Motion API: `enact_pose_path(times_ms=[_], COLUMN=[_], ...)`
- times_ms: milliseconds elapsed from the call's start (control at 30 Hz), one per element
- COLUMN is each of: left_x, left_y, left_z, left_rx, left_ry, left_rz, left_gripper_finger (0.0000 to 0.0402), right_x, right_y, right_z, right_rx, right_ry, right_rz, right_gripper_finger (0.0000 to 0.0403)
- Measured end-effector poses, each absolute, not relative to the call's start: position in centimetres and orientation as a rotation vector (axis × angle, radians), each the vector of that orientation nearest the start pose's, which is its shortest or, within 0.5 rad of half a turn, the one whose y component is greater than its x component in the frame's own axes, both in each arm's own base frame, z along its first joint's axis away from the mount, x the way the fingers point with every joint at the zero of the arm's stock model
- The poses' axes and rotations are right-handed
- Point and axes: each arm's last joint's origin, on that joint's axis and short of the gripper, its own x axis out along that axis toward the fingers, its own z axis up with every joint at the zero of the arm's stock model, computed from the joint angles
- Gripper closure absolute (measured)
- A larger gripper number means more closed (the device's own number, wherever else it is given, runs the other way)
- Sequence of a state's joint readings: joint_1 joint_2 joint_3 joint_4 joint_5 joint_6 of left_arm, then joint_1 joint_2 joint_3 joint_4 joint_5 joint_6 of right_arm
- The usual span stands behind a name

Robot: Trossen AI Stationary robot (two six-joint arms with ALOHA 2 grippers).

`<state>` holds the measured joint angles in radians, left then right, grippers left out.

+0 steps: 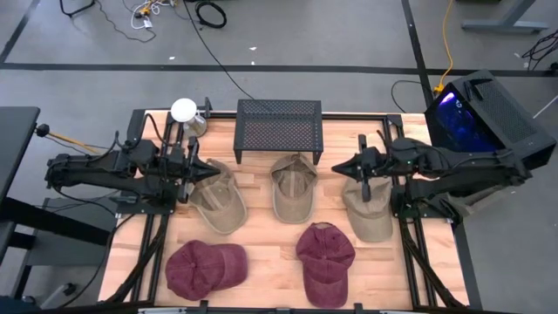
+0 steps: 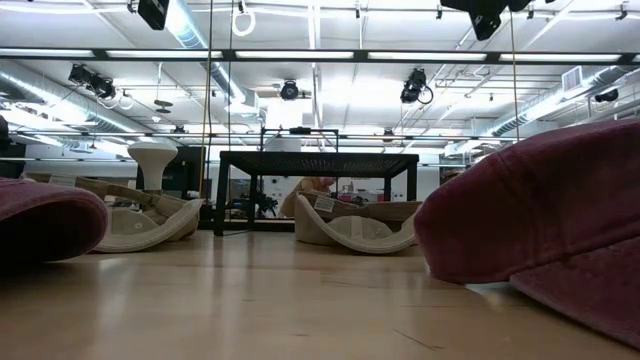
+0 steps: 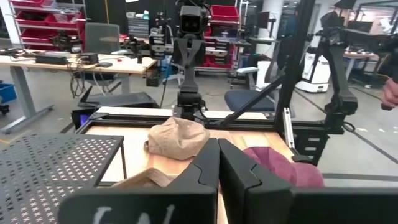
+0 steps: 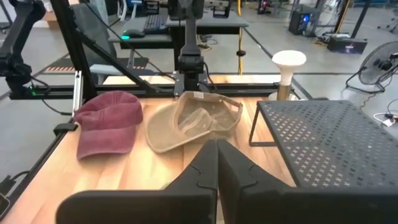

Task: Pick & Place hat
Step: Put the right brown cap on the shelf

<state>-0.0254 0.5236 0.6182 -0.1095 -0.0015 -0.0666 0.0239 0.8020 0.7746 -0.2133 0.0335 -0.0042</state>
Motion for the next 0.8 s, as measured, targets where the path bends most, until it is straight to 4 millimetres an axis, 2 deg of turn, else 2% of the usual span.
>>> enact_pose_path(times_ms=[200,367,800], left_x=[12.6,12.5,12.5], left_y=[-0.3,-0.3,-0.3], left_z=[31.6,30.9,30.6], left_rx=[-0.066,-0.065,-0.064], left_ry=[0.022,0.103,0.128], left_rz=[-0.023,-0.020,-0.015], left_gripper_finger=[0.0398,0.0391,0.0388], right_x=[17.8,17.8,16.3], right_y=[0.6,0.6,0.5], right_z=[32.4,31.9,28.8], right_rx=[-0.008,-0.013,0.019], right_ry=[0.235,0.282,0.640], right_rz=[0.002,0.001,-0.012], right_gripper_finger=[0.0401,0.0401,0.0401])
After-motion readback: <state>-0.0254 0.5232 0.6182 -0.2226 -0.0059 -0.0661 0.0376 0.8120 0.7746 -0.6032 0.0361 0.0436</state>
